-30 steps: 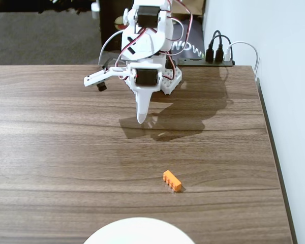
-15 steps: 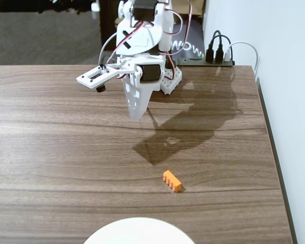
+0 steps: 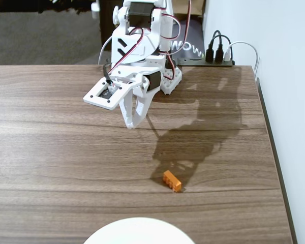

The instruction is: Grasp a lego block and put it on the plate.

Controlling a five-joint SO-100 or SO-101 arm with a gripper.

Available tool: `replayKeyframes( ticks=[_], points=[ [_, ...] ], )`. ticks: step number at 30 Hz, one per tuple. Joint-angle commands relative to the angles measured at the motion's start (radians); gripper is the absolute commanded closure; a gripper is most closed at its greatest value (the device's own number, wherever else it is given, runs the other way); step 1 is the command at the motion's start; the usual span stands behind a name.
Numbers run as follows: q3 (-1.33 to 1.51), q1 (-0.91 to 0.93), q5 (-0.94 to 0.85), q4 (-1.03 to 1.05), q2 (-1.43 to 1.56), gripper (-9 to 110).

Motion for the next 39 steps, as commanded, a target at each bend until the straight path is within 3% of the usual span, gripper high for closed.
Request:
replayKeyframes(
  ticks=[1, 14, 18, 25, 39],
  points=[
    [-0.083, -0.012, -0.038, -0.031, -0.043, 101],
    [-0.212, -0.106, -0.416, -0.038, -0.218, 101],
    [-0.259, -0.133, -0.63, 0.041, -0.282, 101],
    [-0.353, -0.135, -0.741, 0.183, -0.359, 101],
    [-0.537, -0.135, -0.761, 0.321, -0.523, 101]
  ],
)
